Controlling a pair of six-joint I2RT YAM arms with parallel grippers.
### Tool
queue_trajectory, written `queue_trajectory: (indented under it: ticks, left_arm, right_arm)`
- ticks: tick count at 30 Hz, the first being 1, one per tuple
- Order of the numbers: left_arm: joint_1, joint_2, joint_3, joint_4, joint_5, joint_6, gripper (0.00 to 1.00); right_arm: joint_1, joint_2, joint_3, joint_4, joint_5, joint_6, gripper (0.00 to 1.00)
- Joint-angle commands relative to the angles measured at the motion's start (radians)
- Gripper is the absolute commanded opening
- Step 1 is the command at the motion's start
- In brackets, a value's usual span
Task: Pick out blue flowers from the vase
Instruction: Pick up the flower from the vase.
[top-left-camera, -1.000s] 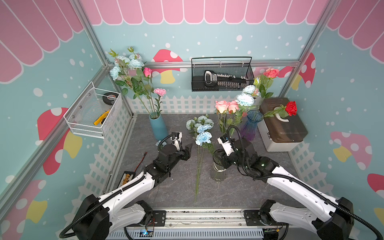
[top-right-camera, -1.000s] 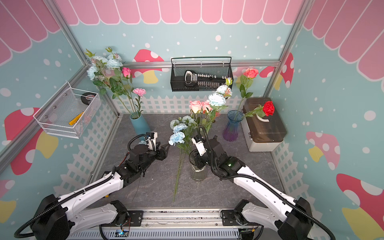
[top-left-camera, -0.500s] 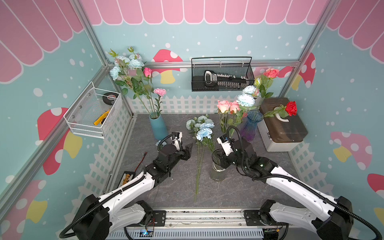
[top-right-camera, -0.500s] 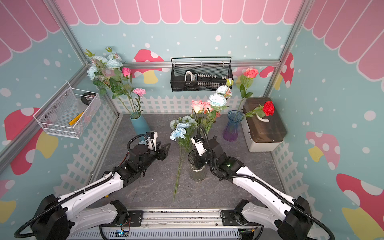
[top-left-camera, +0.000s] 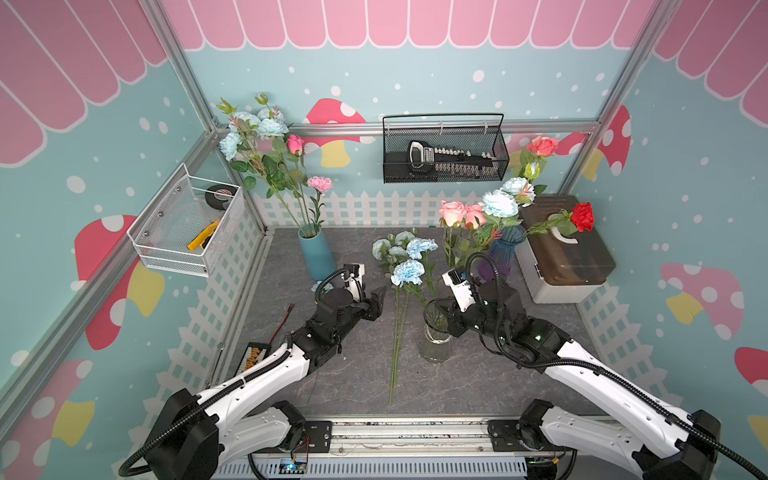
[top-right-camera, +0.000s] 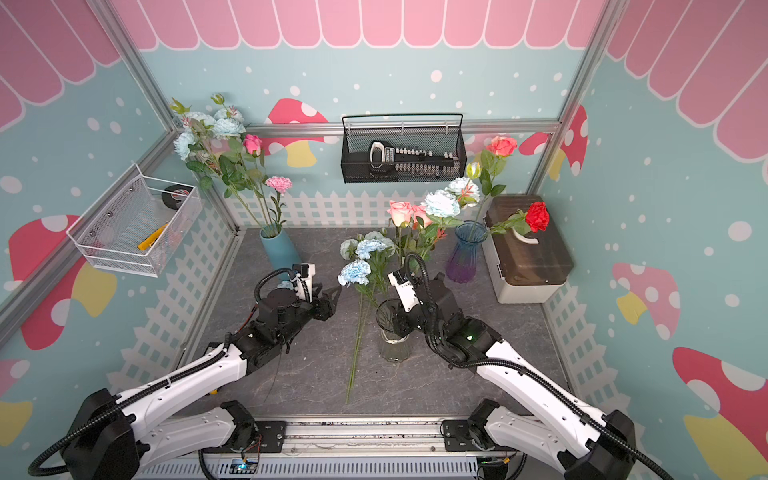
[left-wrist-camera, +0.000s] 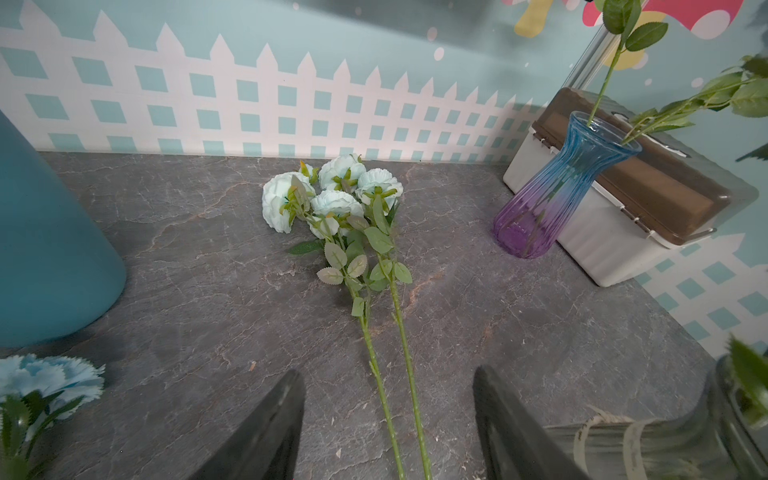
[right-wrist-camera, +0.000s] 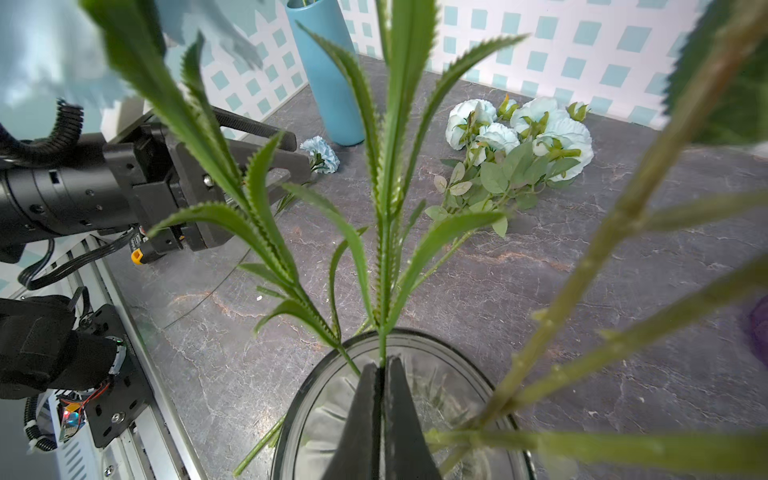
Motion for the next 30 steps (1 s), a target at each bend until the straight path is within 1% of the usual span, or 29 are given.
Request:
queue_trajectory:
  ticks: [1,5,9,12,19,24,28,30]
  left_arm:
    - [0.005,-0.071,0.017,-0.016,0.001,0.000,0.65]
    - [0.005,-0.214,0.011,-0.086,-0.017,0.003,0.65]
    - [0.006,-0.341,0.017,-0.135,0.016,-0.010,0.65]
    - [0.005,-0.392,0.031,-0.156,0.058,-0.024,0.65]
    - [0.005,-0.399,0.067,-0.157,0.178,-0.054,0.65]
    - [0.006,-0.387,0.089,-0.139,0.262,-0.081,0.65]
    - [0.005,-0.395,0.110,-0.078,0.385,-0.143,0.65]
    - [0.004,-0.394,0.153,-0.067,0.445,-0.171,0.65]
  right_arm:
    - [0.007,-0.019,0.061,-0.021,0.029,-0.030,0.00]
    - [0.007,-0.025,0.109,-0.030,0.051,-0.053,0.00]
    - [0.006,-0.019,0.179,-0.036,0.063,-0.077,0.00]
    - [0.006,0.002,0.249,-0.063,0.069,-0.103,0.00]
    - [0.006,0.038,0.386,-0.091,0.046,-0.140,0.00]
    - [0.005,0.084,0.524,-0.134,-0.015,-0.150,0.00]
    - [0.005,0.126,0.650,-0.197,-0.058,-0.164,0.00]
    - [0.005,0.167,0.730,-0.249,-0.091,-0.168,0.00]
